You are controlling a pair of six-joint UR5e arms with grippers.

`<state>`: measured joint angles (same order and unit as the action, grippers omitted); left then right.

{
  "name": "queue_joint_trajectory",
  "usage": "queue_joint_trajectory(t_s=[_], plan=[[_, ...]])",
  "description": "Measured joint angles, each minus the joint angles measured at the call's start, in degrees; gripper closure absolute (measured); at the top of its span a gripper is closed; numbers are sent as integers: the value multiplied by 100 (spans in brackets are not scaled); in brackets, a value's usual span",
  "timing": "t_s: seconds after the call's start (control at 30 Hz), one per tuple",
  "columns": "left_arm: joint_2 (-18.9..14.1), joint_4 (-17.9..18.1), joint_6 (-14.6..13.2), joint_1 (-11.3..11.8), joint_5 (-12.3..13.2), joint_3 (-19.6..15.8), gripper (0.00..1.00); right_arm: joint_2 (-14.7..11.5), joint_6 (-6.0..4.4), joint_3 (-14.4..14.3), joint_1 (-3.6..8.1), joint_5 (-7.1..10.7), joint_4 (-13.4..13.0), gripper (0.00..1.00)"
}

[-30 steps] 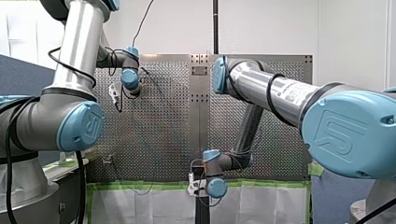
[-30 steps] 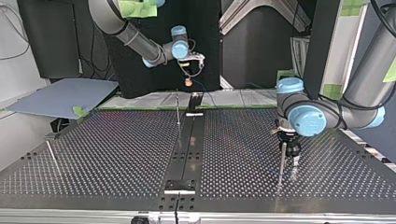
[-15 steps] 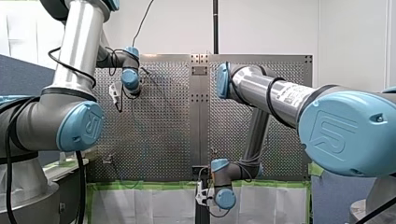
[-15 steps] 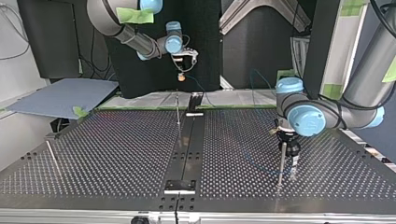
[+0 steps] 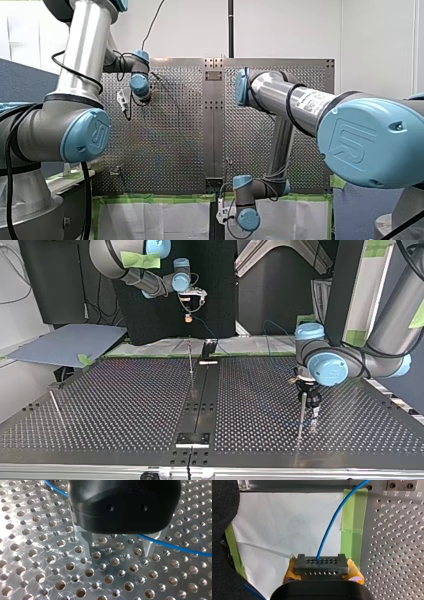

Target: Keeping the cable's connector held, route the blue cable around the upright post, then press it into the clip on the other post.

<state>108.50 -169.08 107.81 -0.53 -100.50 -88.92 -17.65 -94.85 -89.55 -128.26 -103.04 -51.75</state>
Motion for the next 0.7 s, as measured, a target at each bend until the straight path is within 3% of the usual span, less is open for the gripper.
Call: queue_joint_trajectory(t_s=[0.3,0.57,0.7], plan=[[2,-11,26,-1,5,1,0,-92,25,-268,84,-27,-242,100],[1,-24,97,-1,3,2,0,-455,22,-662,227,-50,-632,100],[0,-42,138,10,-2,1,0,-635,112,-843,237,-75,-808,100]])
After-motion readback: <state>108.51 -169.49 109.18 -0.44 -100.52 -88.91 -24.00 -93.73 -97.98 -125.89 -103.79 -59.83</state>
